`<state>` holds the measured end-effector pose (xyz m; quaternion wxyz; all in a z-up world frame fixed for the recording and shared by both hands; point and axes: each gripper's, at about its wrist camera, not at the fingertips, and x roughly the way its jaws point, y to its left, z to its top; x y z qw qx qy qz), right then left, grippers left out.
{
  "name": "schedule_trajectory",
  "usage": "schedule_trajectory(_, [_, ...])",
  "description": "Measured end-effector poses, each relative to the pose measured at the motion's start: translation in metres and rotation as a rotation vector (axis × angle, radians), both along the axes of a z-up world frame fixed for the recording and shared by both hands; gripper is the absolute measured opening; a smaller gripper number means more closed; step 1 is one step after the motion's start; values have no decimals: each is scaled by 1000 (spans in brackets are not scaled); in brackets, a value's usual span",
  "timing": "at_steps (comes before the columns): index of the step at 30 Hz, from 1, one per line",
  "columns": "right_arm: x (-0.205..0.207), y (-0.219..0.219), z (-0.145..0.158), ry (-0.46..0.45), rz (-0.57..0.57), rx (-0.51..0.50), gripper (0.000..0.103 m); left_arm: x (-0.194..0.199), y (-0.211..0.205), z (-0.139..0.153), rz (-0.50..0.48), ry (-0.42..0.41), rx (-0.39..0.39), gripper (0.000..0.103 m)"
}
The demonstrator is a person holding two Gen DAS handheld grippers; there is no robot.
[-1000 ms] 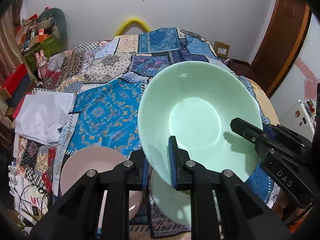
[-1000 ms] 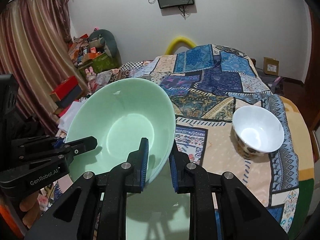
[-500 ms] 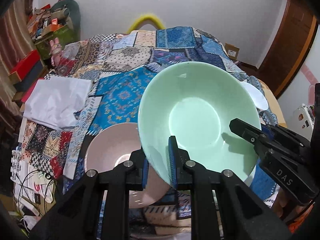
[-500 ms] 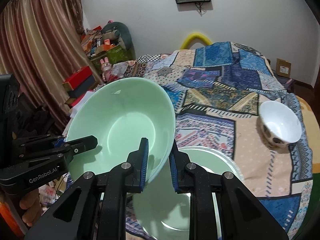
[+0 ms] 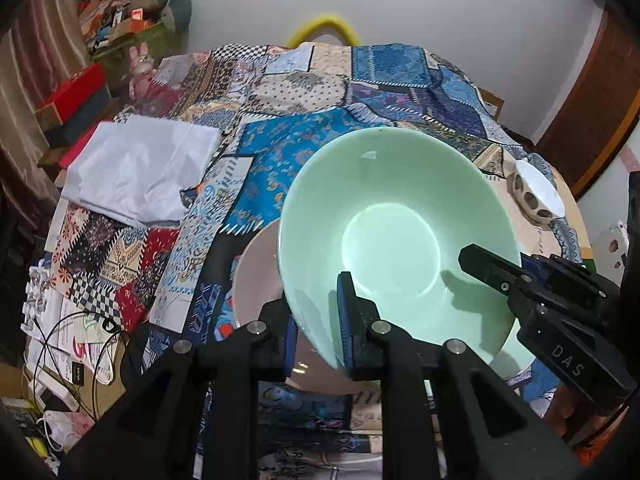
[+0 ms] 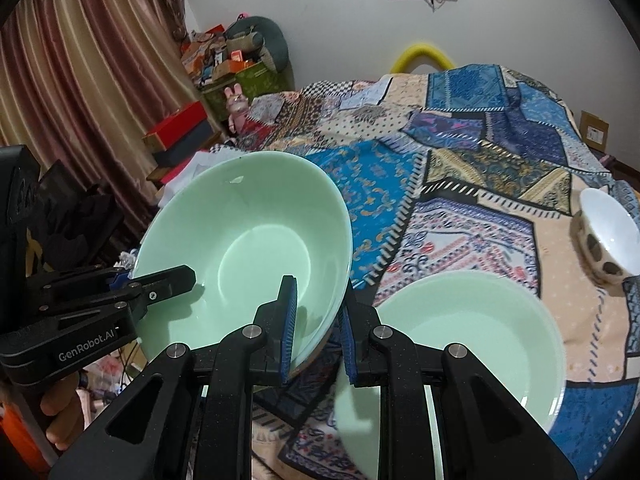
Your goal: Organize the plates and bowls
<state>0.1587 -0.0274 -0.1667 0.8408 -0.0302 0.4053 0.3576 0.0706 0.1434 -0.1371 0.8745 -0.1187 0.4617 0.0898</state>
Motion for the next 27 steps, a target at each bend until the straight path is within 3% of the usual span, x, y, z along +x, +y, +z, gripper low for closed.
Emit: schedule_trajectory(27, [-6, 35, -47, 114, 43, -79, 18, -3, 32, -54, 27, 95, -71, 17])
